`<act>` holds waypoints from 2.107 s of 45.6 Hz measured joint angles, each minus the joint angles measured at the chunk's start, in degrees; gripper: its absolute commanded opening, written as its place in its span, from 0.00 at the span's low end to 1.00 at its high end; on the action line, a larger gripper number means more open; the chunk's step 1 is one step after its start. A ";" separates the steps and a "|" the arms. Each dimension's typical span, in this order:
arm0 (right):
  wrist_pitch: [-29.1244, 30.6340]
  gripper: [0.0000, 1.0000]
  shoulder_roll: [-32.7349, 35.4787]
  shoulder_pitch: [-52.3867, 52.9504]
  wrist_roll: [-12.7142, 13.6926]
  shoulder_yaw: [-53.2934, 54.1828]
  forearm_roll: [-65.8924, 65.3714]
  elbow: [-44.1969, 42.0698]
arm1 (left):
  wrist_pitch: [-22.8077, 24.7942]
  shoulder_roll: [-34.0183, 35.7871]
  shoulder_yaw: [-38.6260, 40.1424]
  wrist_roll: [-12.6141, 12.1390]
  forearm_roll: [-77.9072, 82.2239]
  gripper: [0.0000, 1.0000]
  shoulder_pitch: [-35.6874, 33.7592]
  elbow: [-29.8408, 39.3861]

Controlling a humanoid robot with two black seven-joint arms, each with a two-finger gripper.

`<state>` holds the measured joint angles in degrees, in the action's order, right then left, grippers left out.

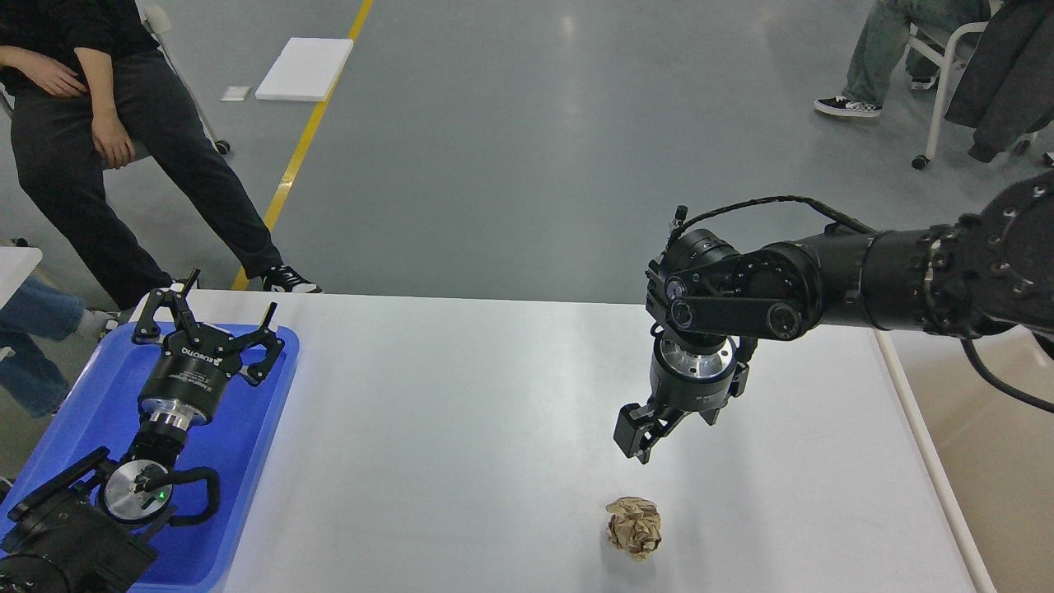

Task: Tidy desktop
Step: 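Move the right gripper down toward the crumpled paper ball, then lower the right gripper around the paper ball and close it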

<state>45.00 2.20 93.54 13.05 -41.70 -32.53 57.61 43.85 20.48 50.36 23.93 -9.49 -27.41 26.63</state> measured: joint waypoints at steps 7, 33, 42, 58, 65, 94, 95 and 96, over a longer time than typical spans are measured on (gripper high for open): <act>0.00 1.00 -0.87 -2.36 1.06 0.75 -0.49 -2.43 | 0.00 0.00 0.00 0.04 0.00 0.99 0.05 0.00; 0.00 1.00 -2.10 -6.71 6.19 0.81 -0.43 -8.34 | -0.01 0.00 0.00 0.14 0.00 0.99 0.08 -0.01; 0.01 1.00 -2.16 -7.51 6.66 -0.85 2.20 -6.97 | -0.06 0.00 0.00 0.13 0.00 0.99 0.07 -0.01; -0.44 1.00 -2.19 -5.87 6.81 2.92 11.56 -1.08 | -0.06 0.00 0.00 0.05 0.00 0.99 0.02 -0.02; -2.49 1.00 -2.19 -8.67 6.85 3.99 12.74 -3.10 | -0.06 0.00 0.00 0.06 0.00 0.99 0.02 -0.02; -15.04 1.00 -2.20 -15.16 6.81 5.62 8.11 -5.22 | -0.07 0.00 0.00 0.06 0.00 0.99 0.08 -0.04; -15.24 1.00 -2.20 -15.28 6.81 5.64 7.91 -5.20 | -0.07 0.00 0.00 0.06 0.00 0.99 0.08 -0.04; -15.42 1.00 -2.19 -15.38 6.81 5.66 7.75 -5.13 | -0.07 0.00 0.00 0.06 0.00 0.99 0.08 -0.04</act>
<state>29.57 0.00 78.16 19.86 -36.04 -24.78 52.47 43.78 20.48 50.36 23.99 -9.49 -27.33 26.59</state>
